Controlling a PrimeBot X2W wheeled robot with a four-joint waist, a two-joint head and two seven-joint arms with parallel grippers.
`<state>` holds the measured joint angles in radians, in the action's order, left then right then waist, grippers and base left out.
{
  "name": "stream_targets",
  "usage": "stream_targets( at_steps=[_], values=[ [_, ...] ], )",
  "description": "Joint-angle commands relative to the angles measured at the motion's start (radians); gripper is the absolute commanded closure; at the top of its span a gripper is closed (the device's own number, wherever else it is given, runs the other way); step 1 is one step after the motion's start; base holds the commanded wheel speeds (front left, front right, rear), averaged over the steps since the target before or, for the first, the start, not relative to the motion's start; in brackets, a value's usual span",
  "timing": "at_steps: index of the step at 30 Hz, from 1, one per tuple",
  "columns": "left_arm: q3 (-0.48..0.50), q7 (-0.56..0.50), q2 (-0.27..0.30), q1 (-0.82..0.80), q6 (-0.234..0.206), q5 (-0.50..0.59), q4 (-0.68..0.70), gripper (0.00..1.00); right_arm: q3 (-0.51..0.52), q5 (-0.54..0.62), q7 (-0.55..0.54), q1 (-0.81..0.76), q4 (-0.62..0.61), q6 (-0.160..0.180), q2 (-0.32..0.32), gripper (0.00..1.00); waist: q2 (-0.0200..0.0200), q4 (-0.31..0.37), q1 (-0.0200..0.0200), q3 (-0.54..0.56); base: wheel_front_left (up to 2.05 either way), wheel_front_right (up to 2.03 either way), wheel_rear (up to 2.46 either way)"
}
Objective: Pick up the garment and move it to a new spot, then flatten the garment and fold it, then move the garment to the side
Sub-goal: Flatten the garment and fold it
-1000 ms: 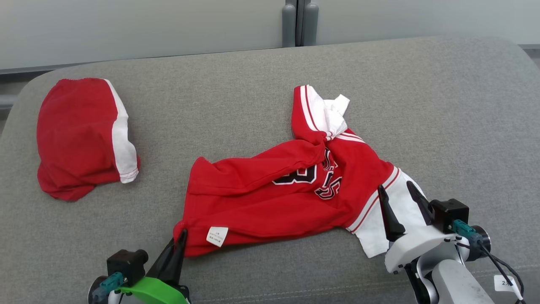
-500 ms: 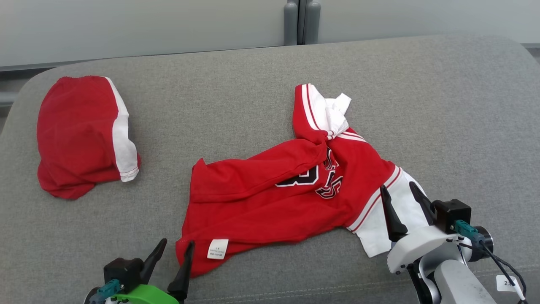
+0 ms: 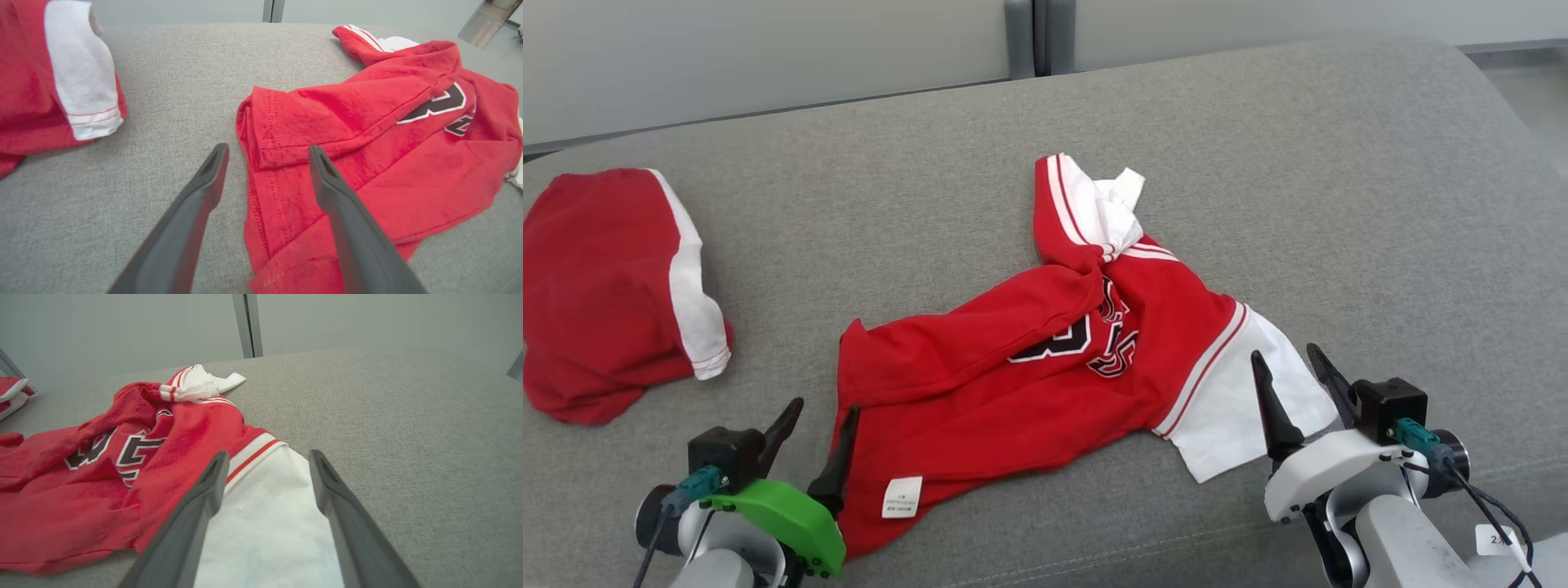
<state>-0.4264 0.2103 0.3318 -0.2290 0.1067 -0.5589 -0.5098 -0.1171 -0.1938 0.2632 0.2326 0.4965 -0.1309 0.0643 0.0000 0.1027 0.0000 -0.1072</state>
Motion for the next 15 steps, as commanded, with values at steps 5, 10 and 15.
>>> stream_targets(
  at_steps=[5, 10, 15],
  values=[
    [-0.015, -0.022, 0.015, -0.069, 0.015, -0.021, -0.067, 0.00, 0.001, -0.011, 0.004, 0.019, 0.000, 0.000, 0.000, 0.00, 0.0000, 0.066, 0.0000, -0.029, 0.00, 0.00, 0.00],
    [-0.040, -0.032, 0.018, -0.106, 0.020, -0.037, -0.134, 0.00, 0.002, -0.009, 0.004, 0.024, -0.002, 0.000, -0.001, 0.00, 0.0000, 0.090, 0.0000, -0.042, 0.00, 0.00, 0.00],
    [-0.067, -0.040, 0.009, -0.137, 0.023, -0.057, -0.193, 0.00, 0.004, -0.009, 0.004, 0.028, -0.004, 0.000, -0.002, 0.00, 0.0000, 0.096, 0.0000, -0.052, 0.00, 0.00, 0.00]
  ],
)
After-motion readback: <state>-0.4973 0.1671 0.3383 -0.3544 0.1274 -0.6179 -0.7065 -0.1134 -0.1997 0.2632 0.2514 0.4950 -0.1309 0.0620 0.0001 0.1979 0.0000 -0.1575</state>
